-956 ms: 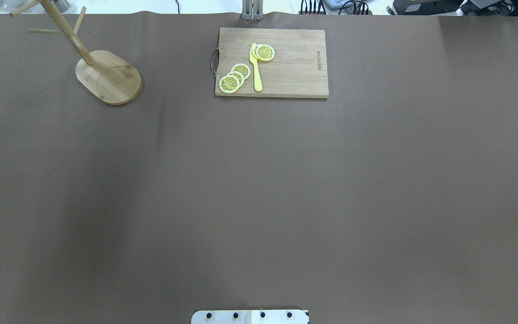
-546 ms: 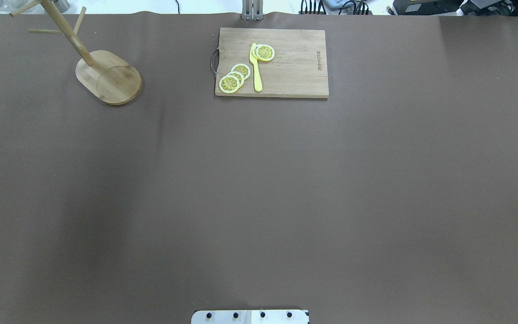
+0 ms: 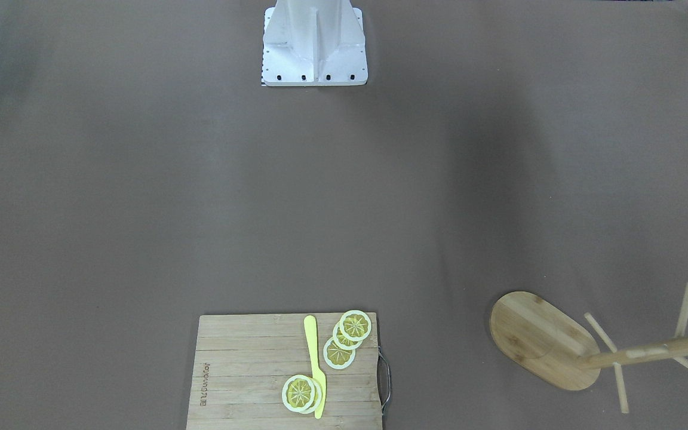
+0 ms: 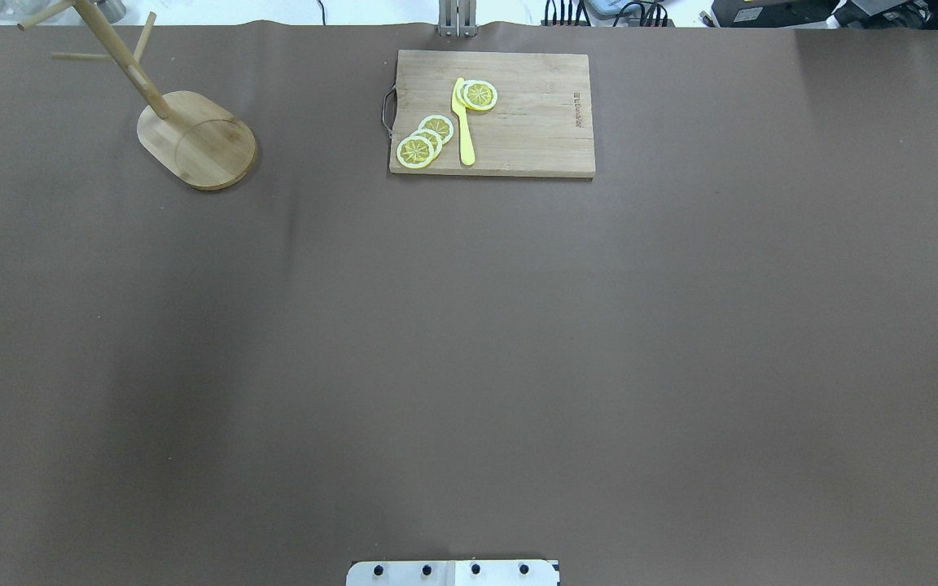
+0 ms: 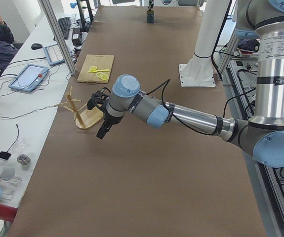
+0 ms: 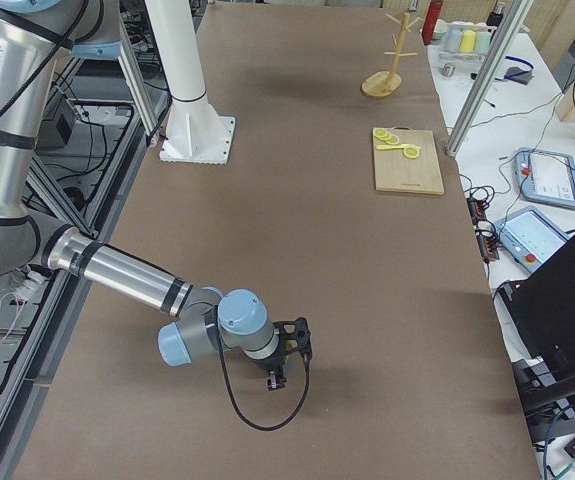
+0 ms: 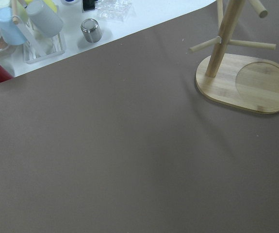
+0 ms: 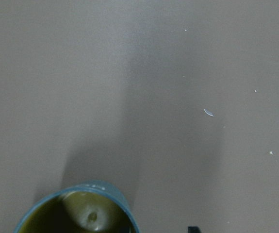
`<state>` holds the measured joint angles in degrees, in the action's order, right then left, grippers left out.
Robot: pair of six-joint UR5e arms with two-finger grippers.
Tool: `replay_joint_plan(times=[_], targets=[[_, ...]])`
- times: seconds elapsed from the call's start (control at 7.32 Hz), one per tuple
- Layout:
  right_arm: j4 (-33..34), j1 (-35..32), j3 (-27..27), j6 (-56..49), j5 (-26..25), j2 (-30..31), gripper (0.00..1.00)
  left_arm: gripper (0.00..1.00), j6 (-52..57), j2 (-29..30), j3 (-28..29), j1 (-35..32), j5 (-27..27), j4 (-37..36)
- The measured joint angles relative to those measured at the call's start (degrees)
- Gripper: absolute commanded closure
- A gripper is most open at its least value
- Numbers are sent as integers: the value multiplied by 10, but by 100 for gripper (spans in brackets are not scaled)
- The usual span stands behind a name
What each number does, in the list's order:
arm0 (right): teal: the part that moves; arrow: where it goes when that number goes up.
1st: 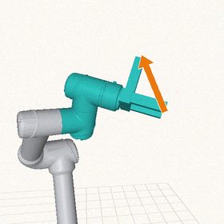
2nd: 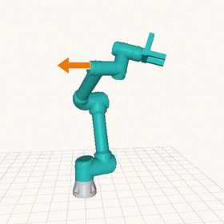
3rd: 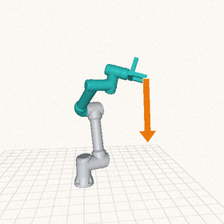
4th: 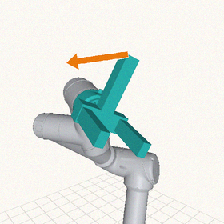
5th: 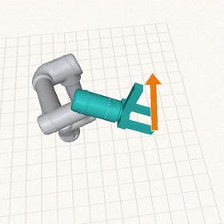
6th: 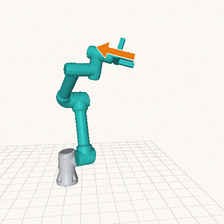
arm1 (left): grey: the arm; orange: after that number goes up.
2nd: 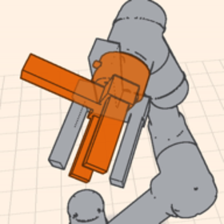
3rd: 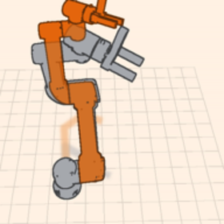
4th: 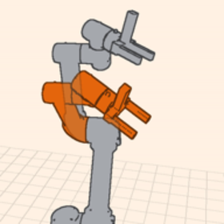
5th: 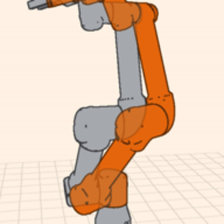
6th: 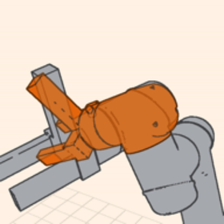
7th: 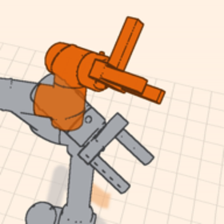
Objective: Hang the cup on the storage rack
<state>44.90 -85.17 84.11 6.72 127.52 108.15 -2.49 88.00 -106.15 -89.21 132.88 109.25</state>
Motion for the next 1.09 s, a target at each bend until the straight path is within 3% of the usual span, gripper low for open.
replay_joint_plan(times=[1.09], targets=[[0, 0, -1, 0, 5, -2, 70, 0, 0, -4, 0, 0, 0, 0]])
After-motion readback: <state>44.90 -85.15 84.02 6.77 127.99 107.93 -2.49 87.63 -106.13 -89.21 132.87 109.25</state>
